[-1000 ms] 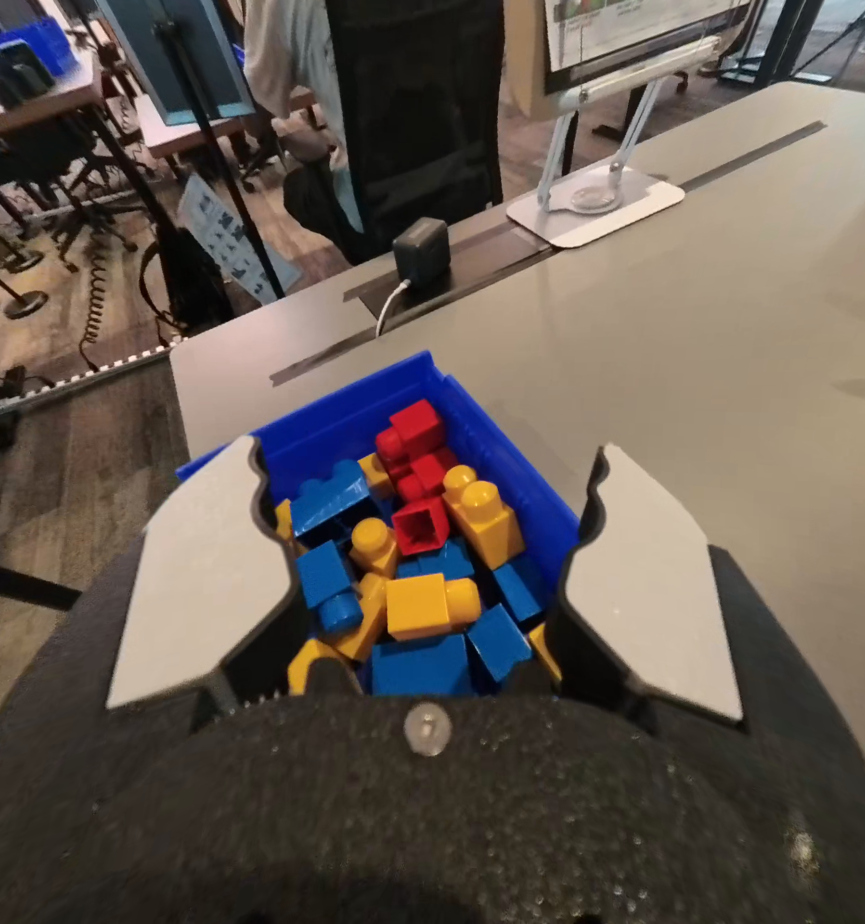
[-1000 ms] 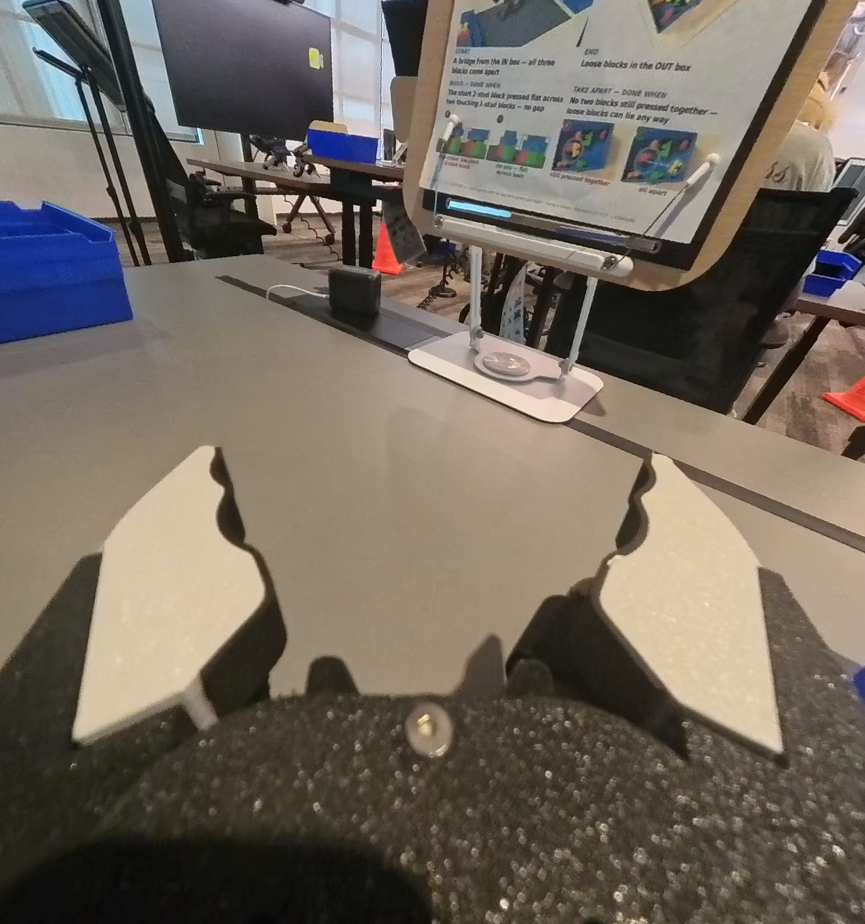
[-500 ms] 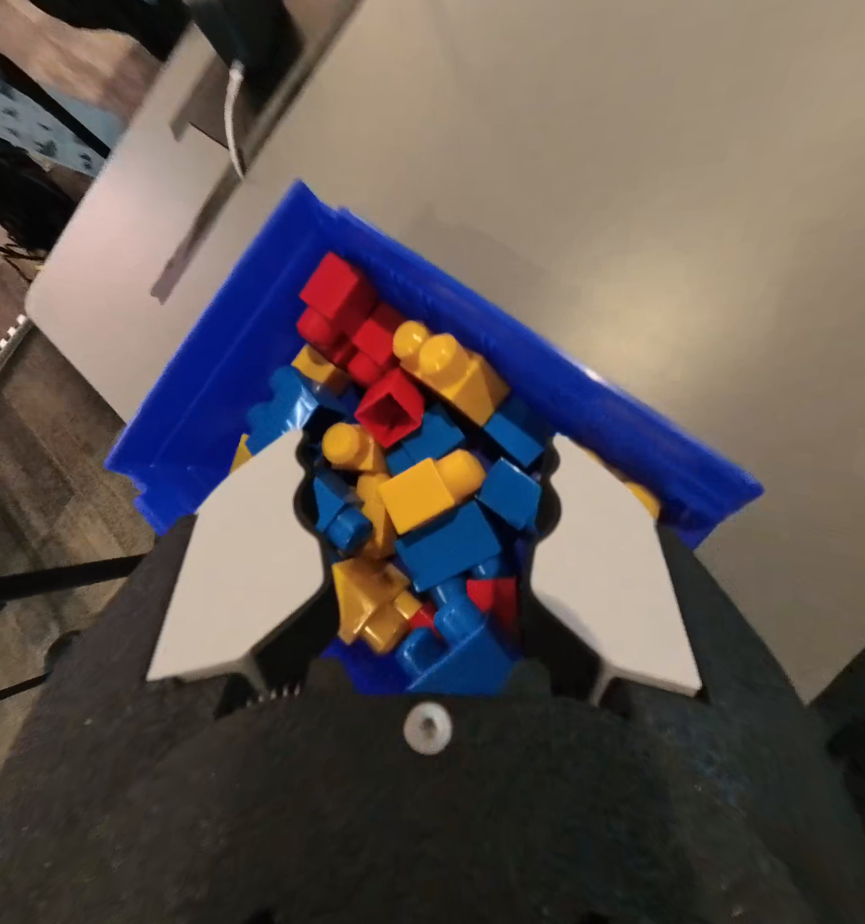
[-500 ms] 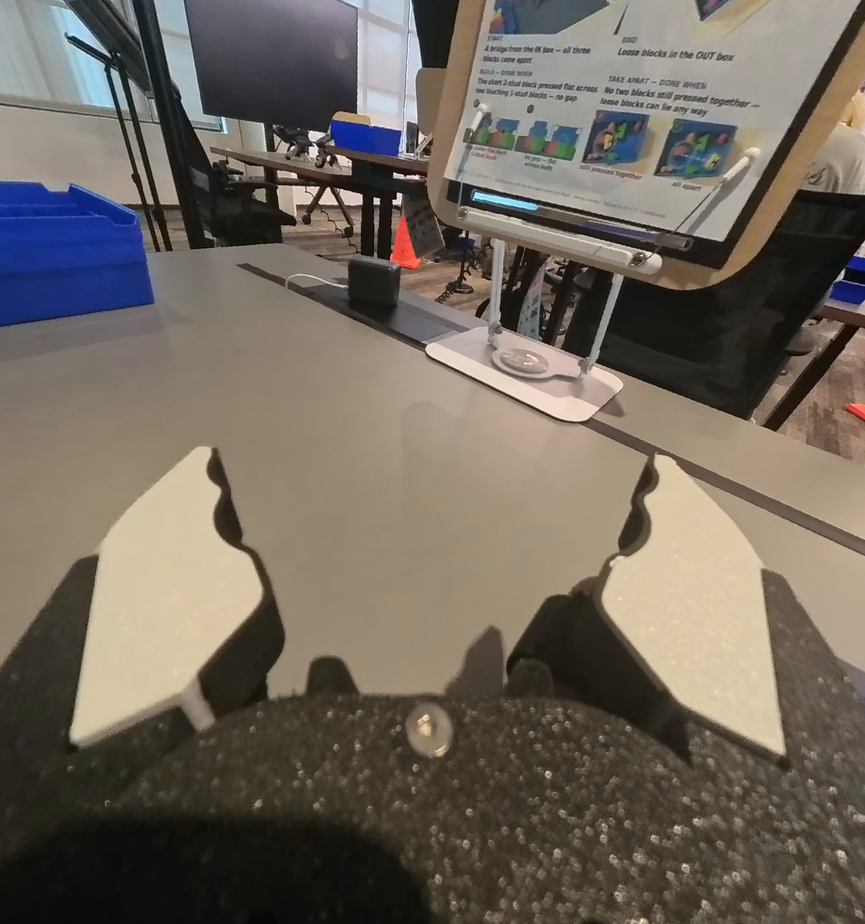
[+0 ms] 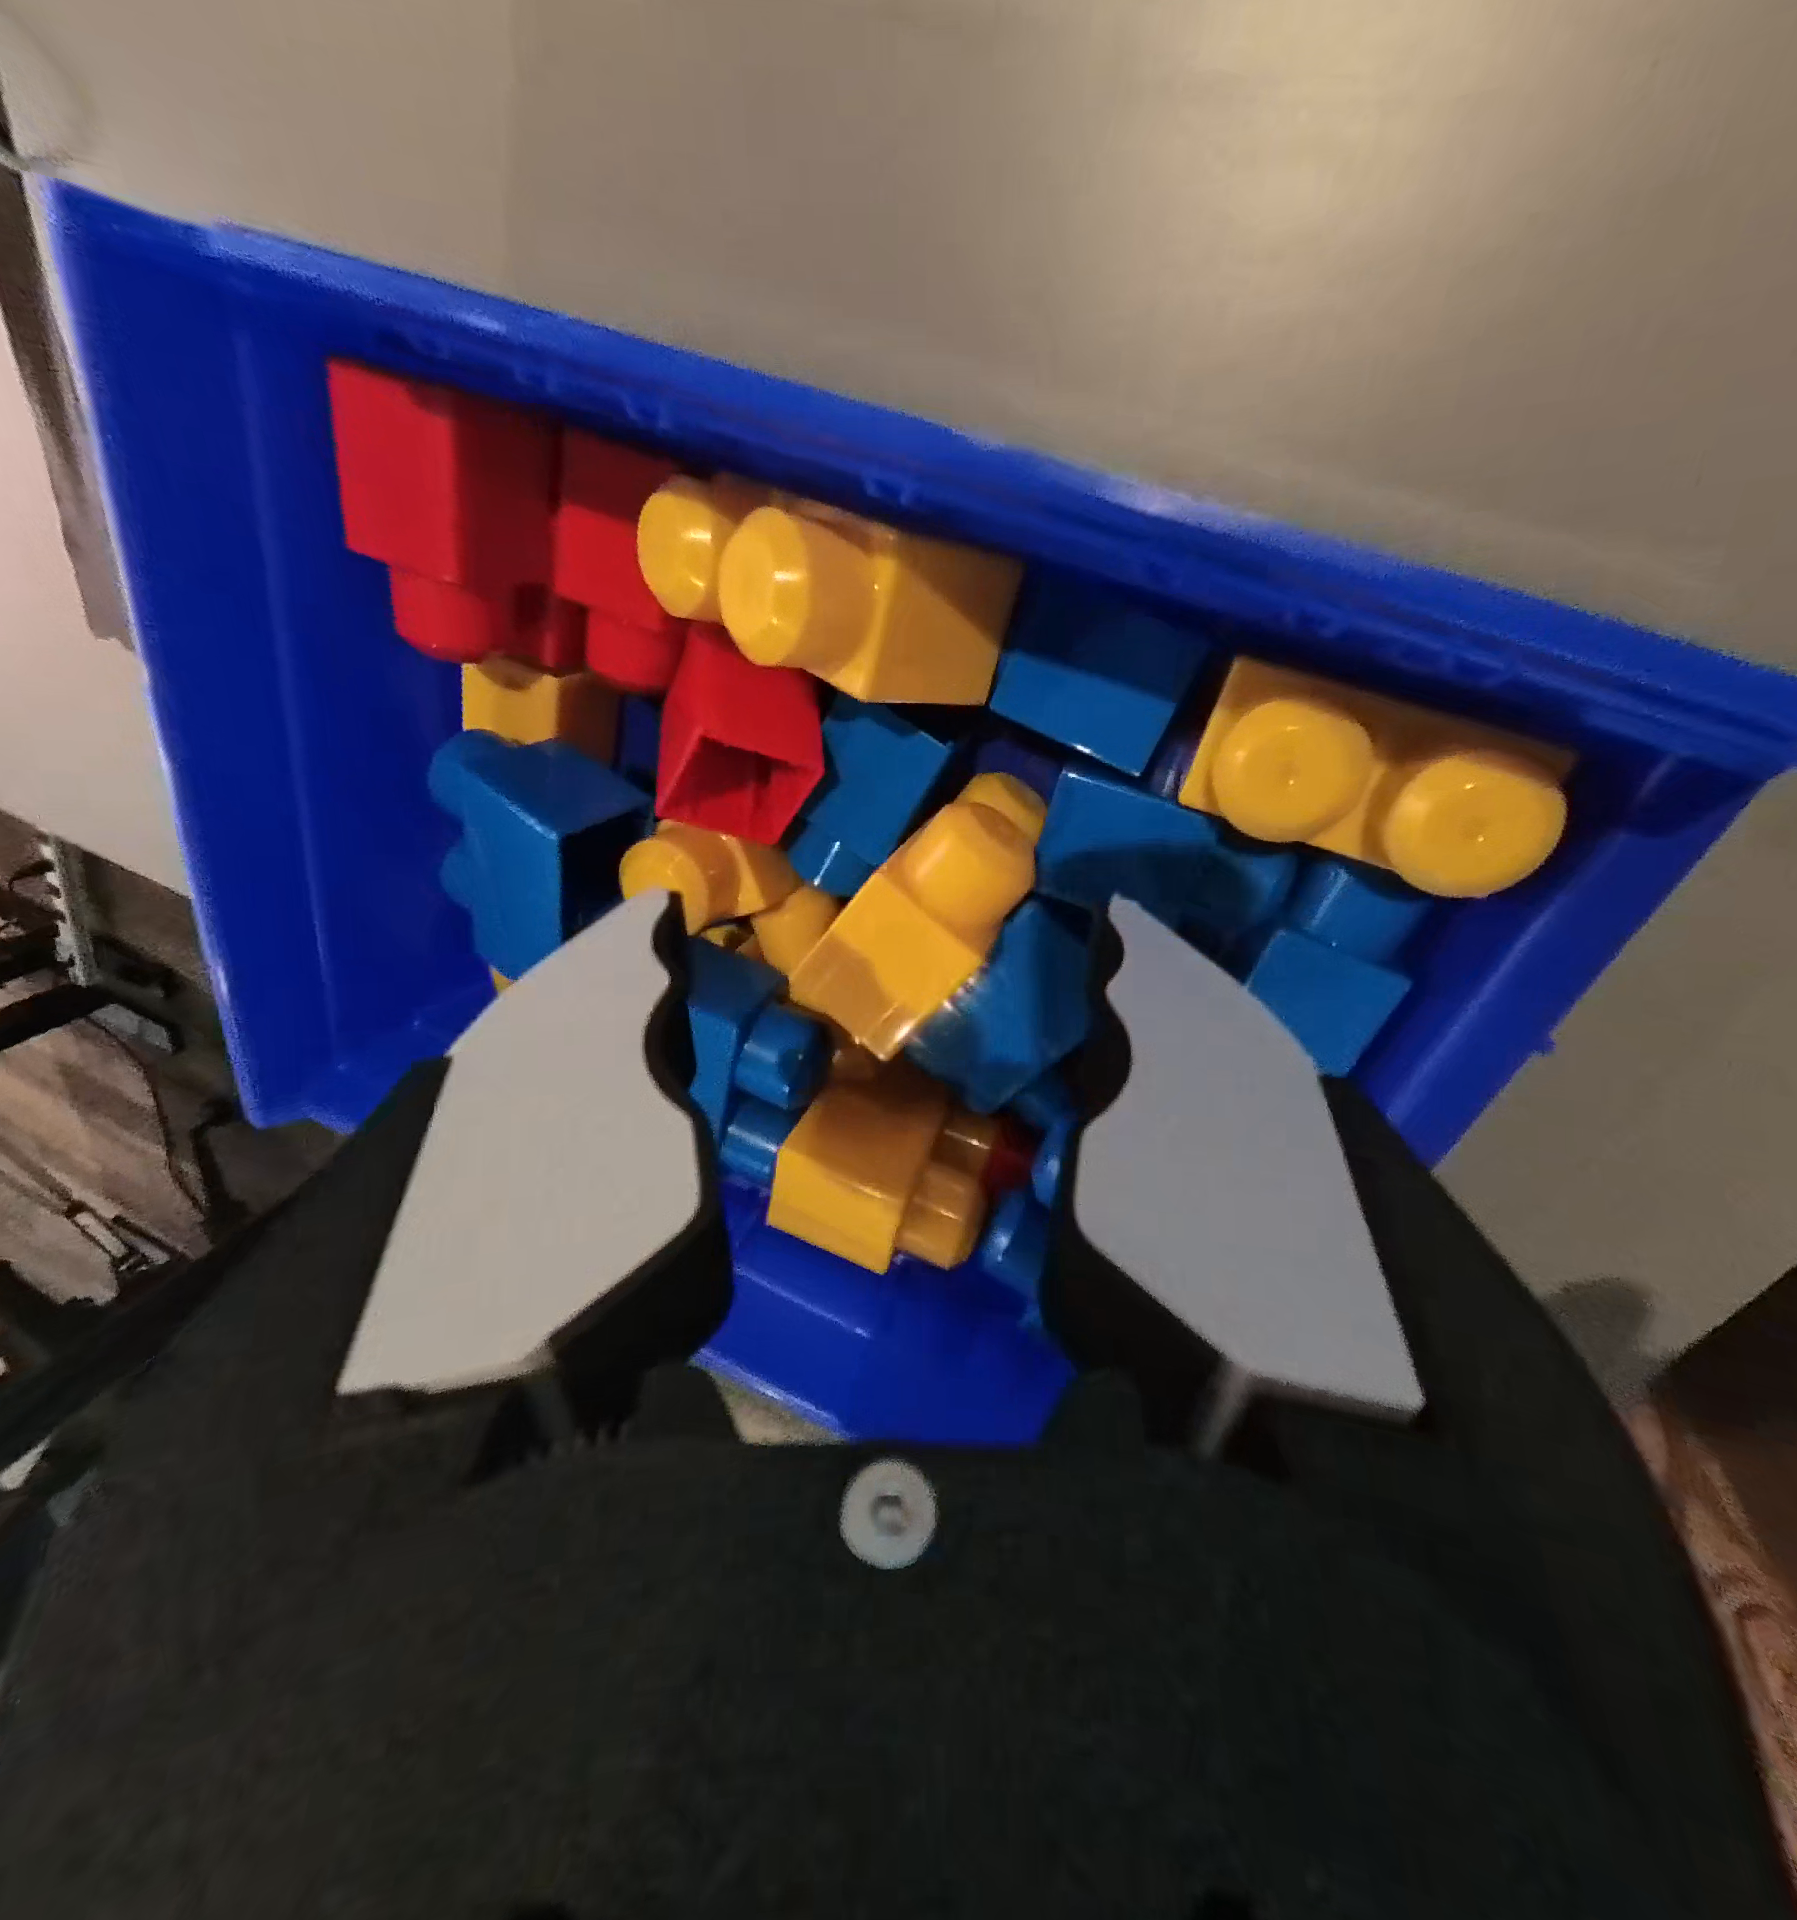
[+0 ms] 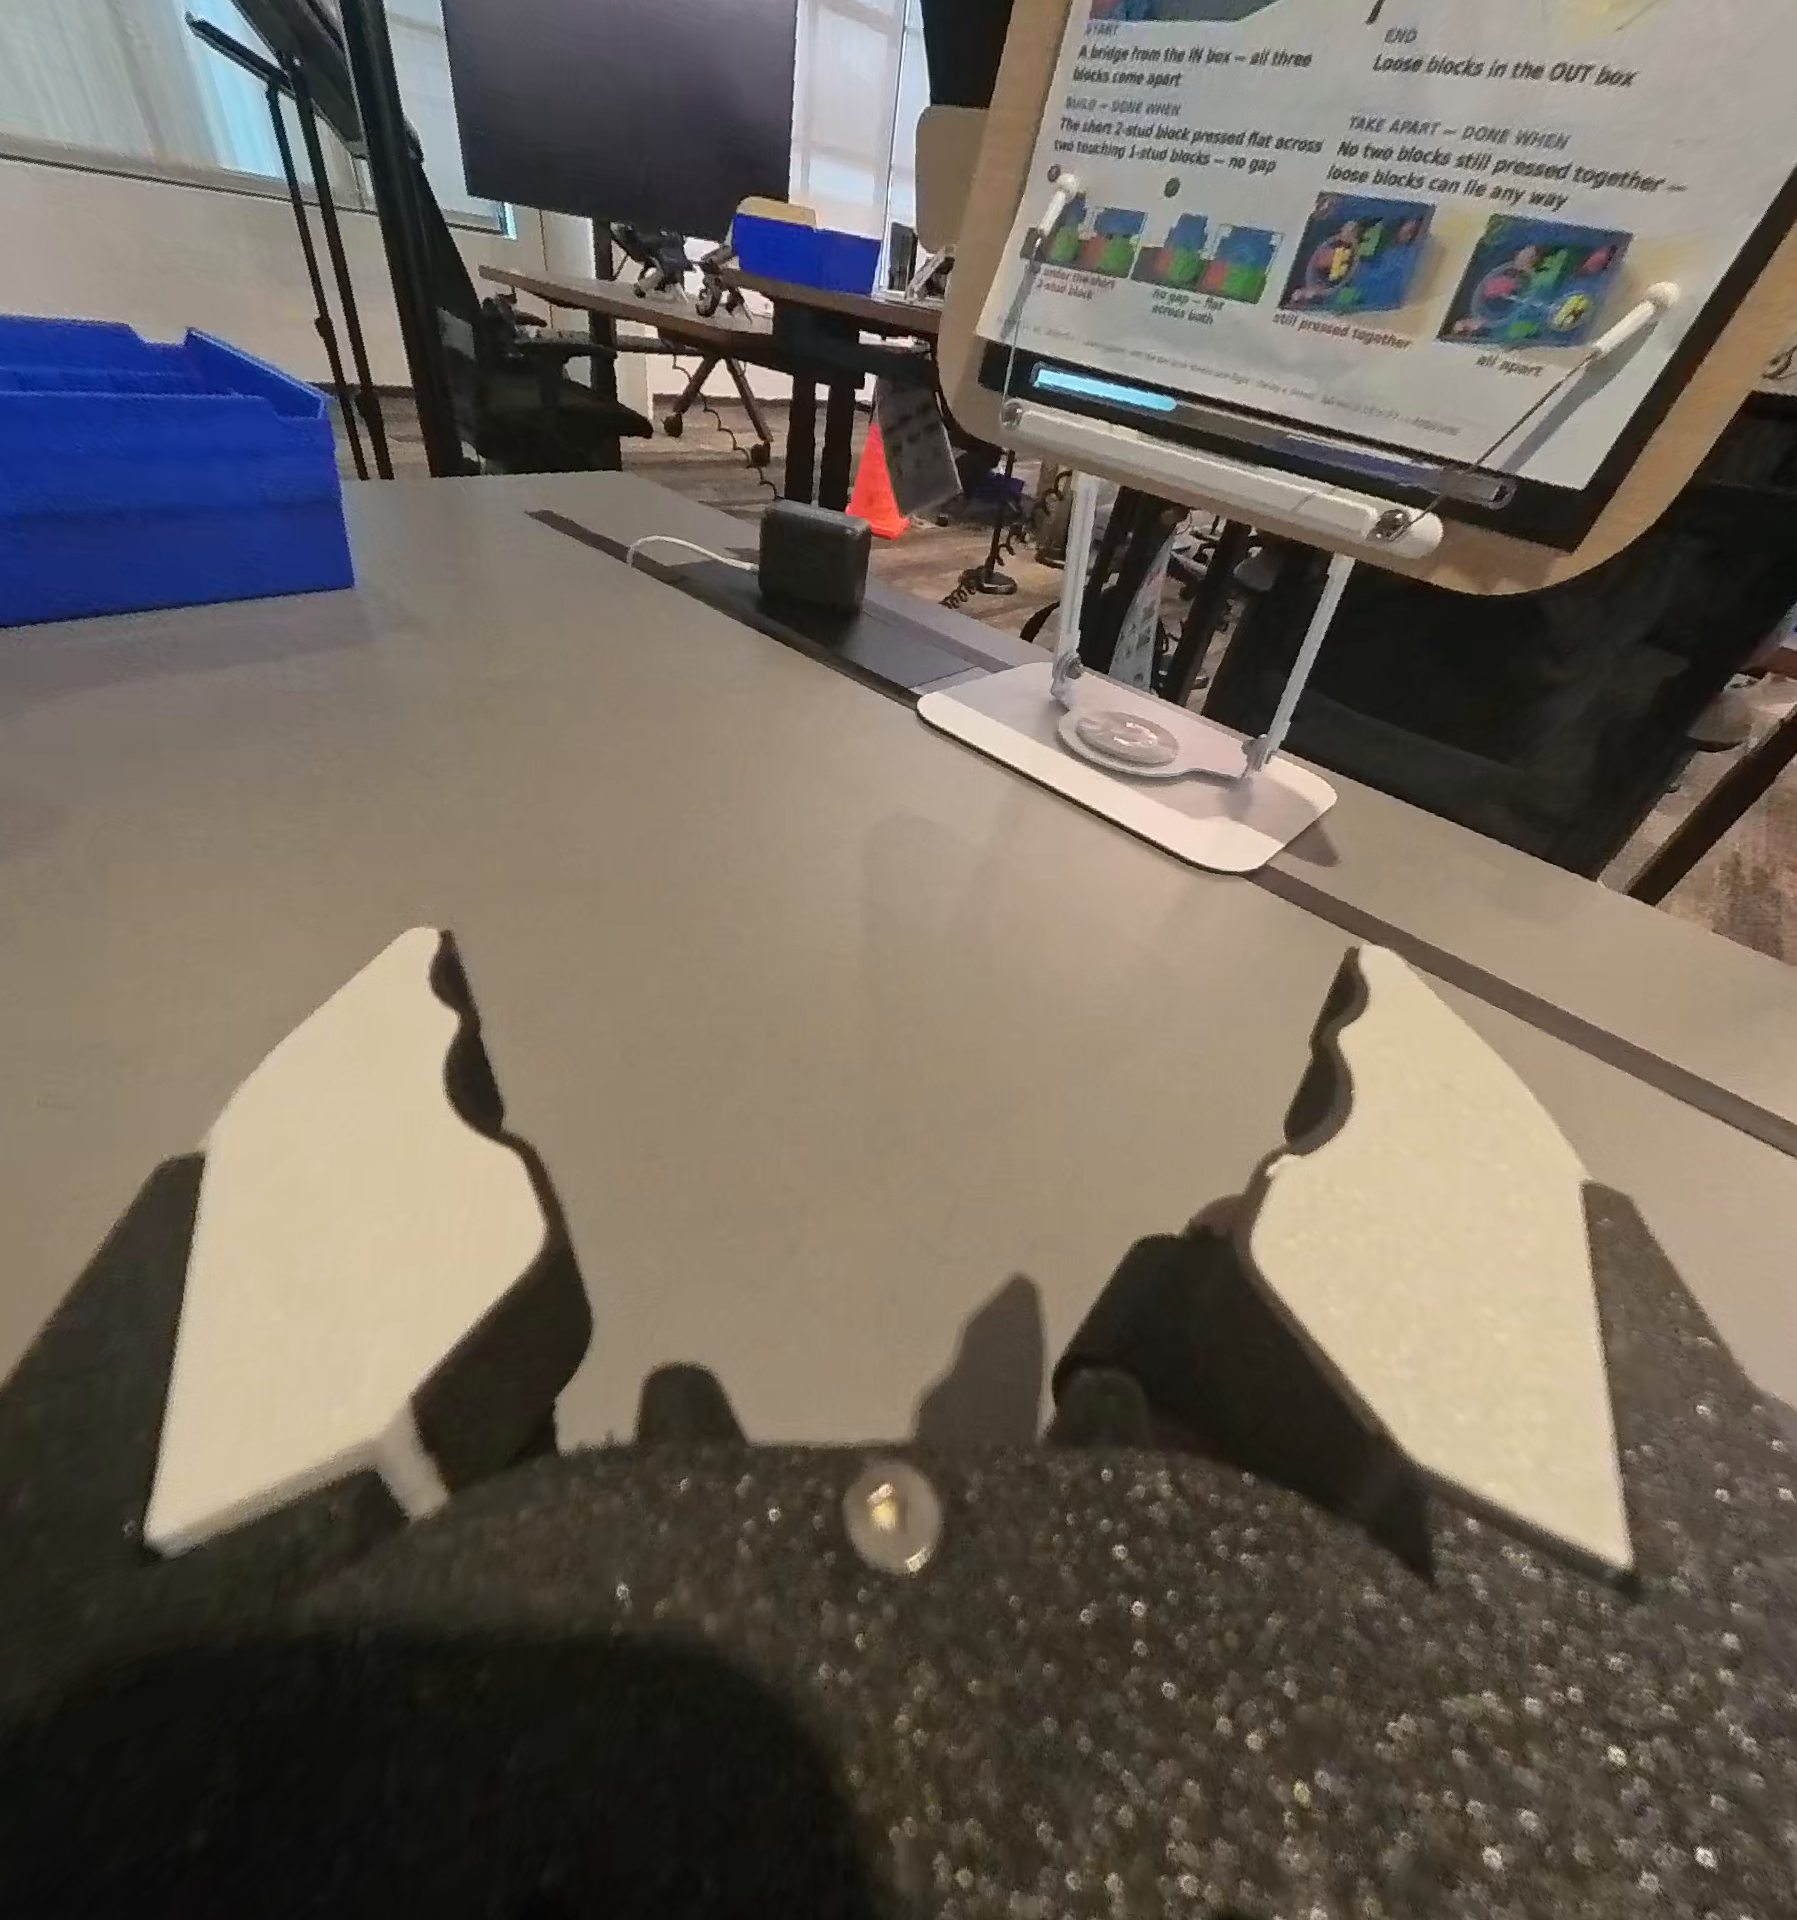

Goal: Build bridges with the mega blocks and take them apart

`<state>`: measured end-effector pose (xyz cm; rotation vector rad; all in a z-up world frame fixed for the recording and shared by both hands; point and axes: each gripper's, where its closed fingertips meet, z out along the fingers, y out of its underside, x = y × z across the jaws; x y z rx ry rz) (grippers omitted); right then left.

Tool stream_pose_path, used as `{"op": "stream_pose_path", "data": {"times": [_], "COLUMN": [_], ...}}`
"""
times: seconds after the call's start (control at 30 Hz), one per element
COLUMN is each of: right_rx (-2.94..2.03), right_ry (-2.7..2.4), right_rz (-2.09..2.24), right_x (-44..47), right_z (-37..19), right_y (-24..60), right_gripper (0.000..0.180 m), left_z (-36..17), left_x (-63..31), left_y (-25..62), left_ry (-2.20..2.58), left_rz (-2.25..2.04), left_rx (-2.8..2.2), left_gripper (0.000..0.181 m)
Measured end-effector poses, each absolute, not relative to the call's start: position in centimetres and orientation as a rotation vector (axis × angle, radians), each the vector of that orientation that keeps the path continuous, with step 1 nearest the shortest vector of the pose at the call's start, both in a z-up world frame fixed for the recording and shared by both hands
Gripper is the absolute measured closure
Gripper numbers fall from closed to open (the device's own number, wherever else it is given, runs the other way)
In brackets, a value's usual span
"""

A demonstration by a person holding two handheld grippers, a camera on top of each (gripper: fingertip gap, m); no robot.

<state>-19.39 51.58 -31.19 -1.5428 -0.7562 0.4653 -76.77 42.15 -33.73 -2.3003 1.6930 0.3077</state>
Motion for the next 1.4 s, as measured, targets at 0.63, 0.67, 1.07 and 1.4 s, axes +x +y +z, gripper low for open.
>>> {"op": "stream_pose_path", "data": {"times": [0.63,0.67,1.07,1.4], "right_rx": [-1.551,-1.551,-1.549,-1.551], "right_ry": [-0.768,-0.769,-0.769,-0.772], "right_rz": [0.490,0.490,0.493,0.501], "right_x": [-19.6,-19.6,-19.7,-19.6], "right_z": [-31.6,-31.6,-31.5,-31.6], "right_y": [51.6,51.6,51.6,51.4], "right_gripper": [0.033,0.033,0.033,0.033], "left_z": [-38.0,-38.3,-39.0,-38.9], "left_x": [-79.6,-79.7,-79.4,-79.4], "left_y": [41.9,41.9,42.3,42.6], "left_ry": [1.813,1.814,1.813,1.680], "left_rz": [0.338,0.342,0.319,0.340], "left_rx": [-2.408,-2.414,-2.447,-2.504], "left_gripper": [0.121,0.122,0.130,0.132]}}
